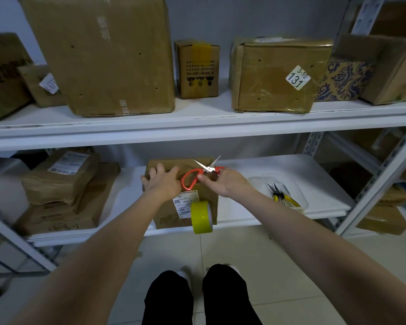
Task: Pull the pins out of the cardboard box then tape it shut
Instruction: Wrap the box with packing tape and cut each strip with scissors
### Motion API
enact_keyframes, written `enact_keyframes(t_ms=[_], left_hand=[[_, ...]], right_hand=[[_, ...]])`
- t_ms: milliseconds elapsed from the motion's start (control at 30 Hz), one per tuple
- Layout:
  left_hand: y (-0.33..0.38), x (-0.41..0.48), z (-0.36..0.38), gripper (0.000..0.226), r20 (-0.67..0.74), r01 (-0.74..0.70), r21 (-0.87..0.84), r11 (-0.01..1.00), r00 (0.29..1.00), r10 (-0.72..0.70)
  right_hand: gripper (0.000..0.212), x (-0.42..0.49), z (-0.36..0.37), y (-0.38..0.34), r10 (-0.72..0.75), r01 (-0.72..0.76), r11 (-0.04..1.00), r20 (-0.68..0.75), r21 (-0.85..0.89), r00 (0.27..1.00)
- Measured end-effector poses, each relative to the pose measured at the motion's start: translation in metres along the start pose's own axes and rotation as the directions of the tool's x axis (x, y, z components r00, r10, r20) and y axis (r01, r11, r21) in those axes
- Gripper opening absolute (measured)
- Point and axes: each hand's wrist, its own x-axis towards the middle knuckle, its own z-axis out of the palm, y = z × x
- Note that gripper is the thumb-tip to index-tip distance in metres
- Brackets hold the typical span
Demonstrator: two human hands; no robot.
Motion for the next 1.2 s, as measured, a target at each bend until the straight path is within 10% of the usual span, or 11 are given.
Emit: enact_keyframes(t_ms=[267,400,633,800,933,1200], left_hand=[[0.002,0.002,-0.001,0.033,-0.018,0.017,-0.057,0.998,1.0,-0.019],[-0.003,-0.002,0.01,0.028,-0.094,-0.003,-0.085,0.996,0.996,-0.005],[-0.006,-0.032,0.038,0.008,-0.52,-0.202,-0.261,0.944,0.853,0.038],[0.015,-0.033,0.059,0.026,-0.062,0.123,-0.644,0.755,0.975,-0.212],[0.02,-0.018,0.079,0.041,0.301,0.355,-0.837,0.416,0.934,-0.191],[0.014,0.021,0.122,0.029,0.34,0.371,-0.911,0.178,0.922,-0.185]], right_hand=[[0.103,-0.001,-0.002,-0.011,0.111,-0.115,0.992,0.067,0.051,0.992],[0.075,-0.001,-0.008,-0.009,0.095,-0.113,0.986,0.146,0.119,0.985],[0.043,-0.007,-0.008,-0.003,0.065,-0.044,0.99,-0.157,0.134,0.985],[0.05,-0.011,-0.014,0.019,-0.003,0.023,0.982,-0.107,0.186,0.994],[0.057,-0.02,-0.02,0.042,-0.126,0.067,0.936,0.15,0.347,0.981],[0.061,-0.025,-0.036,0.076,-0.079,-0.066,0.977,0.634,0.203,0.769]])
